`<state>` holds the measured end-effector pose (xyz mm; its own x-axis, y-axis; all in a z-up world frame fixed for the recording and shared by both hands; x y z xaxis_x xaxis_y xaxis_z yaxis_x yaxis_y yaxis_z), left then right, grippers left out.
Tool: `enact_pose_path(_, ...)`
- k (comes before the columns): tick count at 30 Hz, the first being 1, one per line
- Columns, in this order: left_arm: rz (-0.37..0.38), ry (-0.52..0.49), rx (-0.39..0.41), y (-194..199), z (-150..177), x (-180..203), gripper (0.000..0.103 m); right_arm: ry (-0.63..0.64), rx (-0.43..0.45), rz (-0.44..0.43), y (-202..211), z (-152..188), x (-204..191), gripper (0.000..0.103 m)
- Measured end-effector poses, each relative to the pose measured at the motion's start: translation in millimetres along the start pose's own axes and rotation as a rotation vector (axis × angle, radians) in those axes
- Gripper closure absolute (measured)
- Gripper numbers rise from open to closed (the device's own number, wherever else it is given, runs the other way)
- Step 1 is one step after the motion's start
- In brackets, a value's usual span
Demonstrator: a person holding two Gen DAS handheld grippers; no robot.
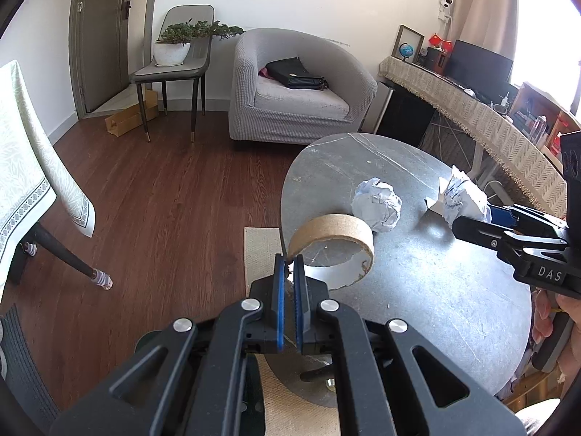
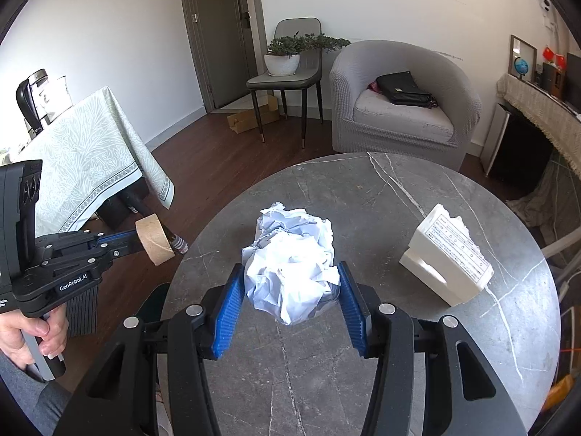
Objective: Collect trash
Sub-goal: 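Lift the tape ring and crumpled paper and carry both to the green bin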
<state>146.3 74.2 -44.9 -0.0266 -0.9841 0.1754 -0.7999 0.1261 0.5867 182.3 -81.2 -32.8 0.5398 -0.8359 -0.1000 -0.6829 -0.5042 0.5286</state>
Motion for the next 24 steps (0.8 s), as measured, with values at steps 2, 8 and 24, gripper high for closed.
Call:
enact_pose_path(2,-0.008,0.001,-0.001,4.0,1.8,-6.1,0.098,0.002,0.003,-0.018,-0.4,-1.3,-6.9,0.052)
enact_pose_path(8,-0.037,0.000,-0.011,11.4,6.6,-22.3,0.098,0.007,0.000,-0.059,-5.3,-2.0,-25.1,0.052)
enact_pose_path(24,-0.115,-0.037,-0.083,17.9,35.8,-57.4,0.098,0.042,-0.009,-0.190,-27.4,-10.2,-79.5,0.052)
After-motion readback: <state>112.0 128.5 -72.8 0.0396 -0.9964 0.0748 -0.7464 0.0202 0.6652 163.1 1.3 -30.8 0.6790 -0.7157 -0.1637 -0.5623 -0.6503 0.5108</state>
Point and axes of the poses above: each gripper's, at about its wrist camera, not at the fingertips, and y roughly against the way its jaws point, x to its right, z to its underside, the point moved 7 cm from there along -y, roughly the way its jaws point, and after that the axes turned 8 degrees about x, right-handed, at the moved point
